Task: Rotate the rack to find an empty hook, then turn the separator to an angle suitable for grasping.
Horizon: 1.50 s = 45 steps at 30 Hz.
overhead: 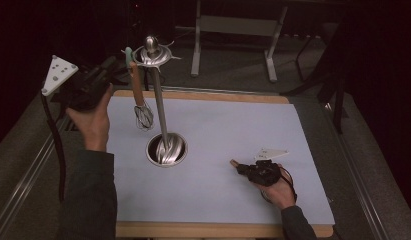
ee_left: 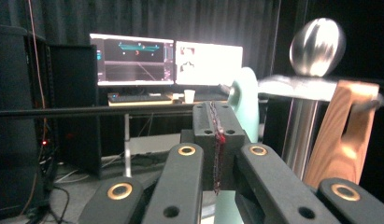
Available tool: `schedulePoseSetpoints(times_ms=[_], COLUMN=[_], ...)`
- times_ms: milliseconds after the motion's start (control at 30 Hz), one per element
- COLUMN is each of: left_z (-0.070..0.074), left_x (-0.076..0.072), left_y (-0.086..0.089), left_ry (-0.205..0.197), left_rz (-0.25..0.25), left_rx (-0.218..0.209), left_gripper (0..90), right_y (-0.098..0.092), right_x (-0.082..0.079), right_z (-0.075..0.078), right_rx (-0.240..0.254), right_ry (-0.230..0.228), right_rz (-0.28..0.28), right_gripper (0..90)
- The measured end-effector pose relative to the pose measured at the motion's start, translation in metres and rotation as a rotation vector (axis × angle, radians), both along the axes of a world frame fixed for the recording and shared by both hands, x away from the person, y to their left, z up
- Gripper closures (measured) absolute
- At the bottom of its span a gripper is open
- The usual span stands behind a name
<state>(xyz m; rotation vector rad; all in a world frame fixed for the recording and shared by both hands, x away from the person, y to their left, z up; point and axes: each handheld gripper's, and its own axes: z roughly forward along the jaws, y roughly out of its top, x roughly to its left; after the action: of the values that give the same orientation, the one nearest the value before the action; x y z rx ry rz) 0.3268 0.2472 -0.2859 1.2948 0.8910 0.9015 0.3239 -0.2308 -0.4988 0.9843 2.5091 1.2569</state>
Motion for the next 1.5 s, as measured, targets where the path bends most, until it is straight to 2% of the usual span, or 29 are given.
schedulePoseSetpoints(times_ms=[200,333,467,500,567,700,767,900,1067,1200,1333,1500], left_z=[-0.016,-0.029,-0.043,-0.048,-0.059,-0.086,-0.098,-0.118,-0.14,-0.163,-0.185,-0.206], left_x=[-0.004,-0.006,-0.008,-0.009,-0.01,-0.013,-0.013,-0.015,-0.02,-0.024,-0.029,-0.032], left_y=[0.009,0.015,0.015,0.013,0.009,0.004,0.003,0.003,0.004,-0.002,-0.003,-0.003], left_ry=[0.03,0.048,0.077,0.087,0.108,0.143,0.163,0.199,0.241,0.285,0.32,0.364], left_rz=[-0.005,-0.016,-0.022,-0.029,-0.019,-0.023,-0.027,-0.032,-0.028,-0.033,-0.021,-0.016], left_rx=[0.01,-0.005,0.005,0.005,0.032,0.019,0.01,0.015,0.009,0.021,-0.001,-0.011], left_gripper=[88.9,87.0,86.8,86.7,85.3,82.9,82.0,78.3,75.9,72.8,72.3,72.0], right_y=[-0.004,-0.007,-0.009,-0.009,-0.011,-0.018,-0.024,-0.035,-0.043,-0.046,-0.044,-0.044], right_x=[0.0,0.0,0.0,-0.001,-0.002,-0.004,-0.004,-0.004,-0.004,-0.005,-0.006,-0.004], right_z=[0.004,0.006,0.014,0.017,0.021,0.027,0.028,0.031,0.031,0.027,0.019,0.009], right_rx=[0.001,0.012,0.011,0.012,0.013,-0.002,-0.027,-0.035,-0.07,-0.077,-0.111,-0.144], right_ry=[-0.002,-0.001,-0.018,-0.023,-0.032,-0.036,-0.037,-0.011,0.008,0.018,0.038,0.109], right_rz=[-0.008,-0.016,-0.014,-0.016,-0.018,-0.026,-0.036,-0.051,-0.052,-0.066,-0.053,-0.053], right_gripper=[81.6,81.1,80.9,80.5,80.3,79.2,79.0,77.4,76.2,75.4,75.9,76.6])
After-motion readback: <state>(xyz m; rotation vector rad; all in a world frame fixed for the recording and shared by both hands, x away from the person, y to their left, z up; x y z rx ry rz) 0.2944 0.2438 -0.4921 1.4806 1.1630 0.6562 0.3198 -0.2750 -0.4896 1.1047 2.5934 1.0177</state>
